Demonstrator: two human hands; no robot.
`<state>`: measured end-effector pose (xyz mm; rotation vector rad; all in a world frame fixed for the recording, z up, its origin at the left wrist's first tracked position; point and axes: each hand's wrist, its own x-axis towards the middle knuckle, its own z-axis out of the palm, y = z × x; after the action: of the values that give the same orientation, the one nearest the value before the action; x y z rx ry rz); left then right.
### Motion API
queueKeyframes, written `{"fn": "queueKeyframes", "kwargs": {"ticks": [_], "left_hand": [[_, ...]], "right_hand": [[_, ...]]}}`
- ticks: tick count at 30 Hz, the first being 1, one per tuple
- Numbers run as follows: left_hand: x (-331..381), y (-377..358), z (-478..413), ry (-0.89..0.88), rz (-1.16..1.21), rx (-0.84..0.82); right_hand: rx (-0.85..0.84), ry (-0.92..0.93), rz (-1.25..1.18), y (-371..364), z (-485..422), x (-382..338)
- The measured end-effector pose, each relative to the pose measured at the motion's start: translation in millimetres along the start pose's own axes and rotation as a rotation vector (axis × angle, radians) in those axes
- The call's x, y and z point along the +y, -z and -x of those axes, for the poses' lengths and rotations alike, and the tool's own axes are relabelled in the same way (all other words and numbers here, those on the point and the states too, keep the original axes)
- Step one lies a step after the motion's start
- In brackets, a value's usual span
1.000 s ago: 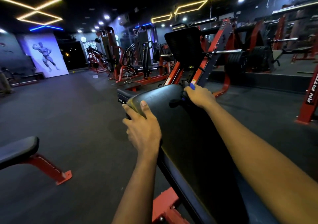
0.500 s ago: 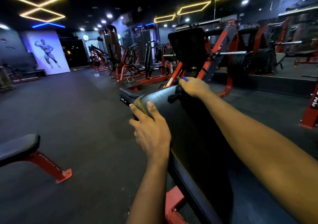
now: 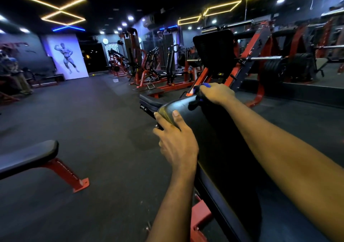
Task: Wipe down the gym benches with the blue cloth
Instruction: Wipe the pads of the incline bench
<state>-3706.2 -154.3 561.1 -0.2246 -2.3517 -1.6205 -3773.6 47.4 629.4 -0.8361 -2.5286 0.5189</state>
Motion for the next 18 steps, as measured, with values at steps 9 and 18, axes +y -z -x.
{"fn": "queueKeyframes", "kwargs": {"ticks": [9,18], "left_hand": [[-0.4,0.5,2.2,0.004,0.066,0.000],[-0.1,-0.7,0.0,0.000,0.093,0.030]], "right_hand": [[-0.039,0.093,-0.067,0.3,2.0,7.8],[-0.054,0.311,-0.043,-1.0,8.3,-6.2]]}}
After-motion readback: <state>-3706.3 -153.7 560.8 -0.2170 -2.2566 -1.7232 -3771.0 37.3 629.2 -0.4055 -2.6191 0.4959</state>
